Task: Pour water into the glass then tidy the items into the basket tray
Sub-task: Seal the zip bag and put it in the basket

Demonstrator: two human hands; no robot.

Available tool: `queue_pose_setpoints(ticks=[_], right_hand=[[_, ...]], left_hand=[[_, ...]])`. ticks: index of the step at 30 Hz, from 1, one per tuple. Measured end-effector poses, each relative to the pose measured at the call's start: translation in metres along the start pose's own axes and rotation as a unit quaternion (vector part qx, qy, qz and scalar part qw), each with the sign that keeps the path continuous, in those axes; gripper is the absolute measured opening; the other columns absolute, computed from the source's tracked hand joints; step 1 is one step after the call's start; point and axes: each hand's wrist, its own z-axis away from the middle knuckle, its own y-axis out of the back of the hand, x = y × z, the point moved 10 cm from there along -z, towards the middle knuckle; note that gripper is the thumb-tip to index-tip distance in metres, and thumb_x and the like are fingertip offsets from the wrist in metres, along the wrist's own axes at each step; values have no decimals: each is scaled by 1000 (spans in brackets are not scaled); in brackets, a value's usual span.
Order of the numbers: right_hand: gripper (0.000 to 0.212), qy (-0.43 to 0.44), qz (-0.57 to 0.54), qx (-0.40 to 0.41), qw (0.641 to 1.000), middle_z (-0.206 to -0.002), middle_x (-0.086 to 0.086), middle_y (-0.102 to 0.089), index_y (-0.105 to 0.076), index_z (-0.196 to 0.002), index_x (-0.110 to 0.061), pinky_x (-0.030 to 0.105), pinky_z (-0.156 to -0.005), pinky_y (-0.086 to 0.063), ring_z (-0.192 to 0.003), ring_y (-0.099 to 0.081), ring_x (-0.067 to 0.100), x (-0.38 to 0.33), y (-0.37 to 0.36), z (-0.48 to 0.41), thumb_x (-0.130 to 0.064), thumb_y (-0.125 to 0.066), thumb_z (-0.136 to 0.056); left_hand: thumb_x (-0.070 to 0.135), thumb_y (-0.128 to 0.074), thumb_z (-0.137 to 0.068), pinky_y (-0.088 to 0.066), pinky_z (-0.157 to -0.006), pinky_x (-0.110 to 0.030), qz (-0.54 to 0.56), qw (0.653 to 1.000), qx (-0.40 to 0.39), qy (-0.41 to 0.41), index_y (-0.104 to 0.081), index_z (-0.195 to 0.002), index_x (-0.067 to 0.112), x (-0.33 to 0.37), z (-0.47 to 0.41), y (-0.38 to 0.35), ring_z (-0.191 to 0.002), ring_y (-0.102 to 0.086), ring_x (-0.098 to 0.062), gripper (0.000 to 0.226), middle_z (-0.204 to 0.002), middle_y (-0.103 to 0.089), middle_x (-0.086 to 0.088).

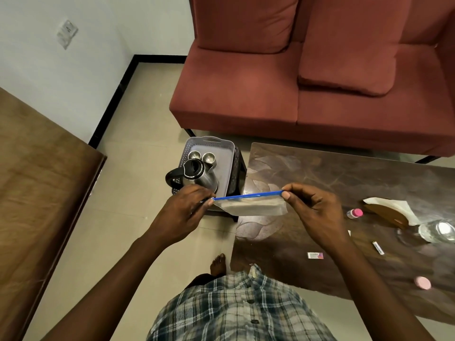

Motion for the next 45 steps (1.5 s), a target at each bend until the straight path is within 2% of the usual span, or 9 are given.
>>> queue_pose_setpoints(ticks=[8, 14, 19, 25, 29, 34, 39, 43, 45], right_hand=[[23, 3, -6, -13, 1000, -102, -25, -77, -76, -106, -32, 10, -81, -56, -99, -73, -1, -11, -4, 2, -11, -73, -98], [21, -1, 8, -24, 1000, -101, -15, -77, -73, -106, -32, 19, -82, -61, -96, -74, 6, -19, -23, -19, -12, -69, -101], [12, 2, 1, -28, 1000, -97, -6, -77, -69, -113, -16, 17, -80, -59, -90, -76, 5, -38, -51, -58, -12, -67, -102], [19, 3, 35, -13, 999, -95, -8, -79, -79, -111, -17, 13, -77, -54, -83, -71, -2, -49, -93, -124, -8, -79, -94], [15, -5, 76, 7, 997, -89, -12, -79, -82, -100, -24, 18, -77, -56, -82, -72, 1, -46, -124, -176, -11, -77, -95], [30, -28, 88, 15, 996, -82, -20, -76, -75, -85, -39, 15, -71, -52, -70, -66, -5, -20, -169, -236, -11, -77, -94], [16, -76, 81, 29, 993, -82, -25, -74, -78, -96, -32, 28, -72, -61, -77, -69, -2, 30, -209, -284, -17, -77, -96], [14, -101, 86, 34, 991, -83, -20, -73, -78, -98, -25, 10, -63, -53, -77, -67, -9, 63, -233, -310, -12, -75, -98], [13, -105, 96, 27, 989, -88, -16, -74, -79, -100, -22, 5, -69, -48, -78, -67, -10, 78, -243, -320, -10, -75, -97]], left_hand=[[19, -62, -104, -52, -79, -23, 48, 998, 36, 24, -71, -111, 14, 0, -6, 18, -88, -59, 3, 13, -101, -68, 9], [12, -64, -103, -46, -70, -10, 83, 993, 72, 48, -72, -108, 13, -11, -21, 44, -79, -63, 2, 10, -93, -69, 8], [17, -65, -102, -55, -71, -31, 96, 989, 97, 59, -73, -109, 16, -45, -47, 66, -78, -68, -13, 11, -93, -73, 6], [17, -66, -101, -56, -84, -25, 108, 986, 112, 67, -74, -110, 16, -108, -97, 89, -89, -70, -6, 11, -98, -73, 11], [19, -66, -102, -53, -86, -16, 118, 986, 95, 66, -74, -112, 14, -159, -140, 98, -92, -69, -1, 13, -101, -74, 11], [17, -67, -101, -49, -85, -7, 136, 985, 61, 82, -75, -112, 14, -229, -186, 86, -91, -68, 7, 14, -100, -72, 16], [17, -66, -102, -50, -84, -8, 160, 980, 21, 118, -74, -109, 12, -298, -217, 52, -91, -68, 3, 12, -98, -73, 13], [18, -66, -102, -48, -83, -7, 169, 975, -8, 141, -73, -108, 12, -341, -232, 23, -91, -67, 4, 11, -98, -73, 8], [19, -65, -102, -47, -83, -6, 175, 973, -21, 151, -73, -108, 13, -358, -236, 9, -91, -67, 3, 12, -97, -73, 10]])
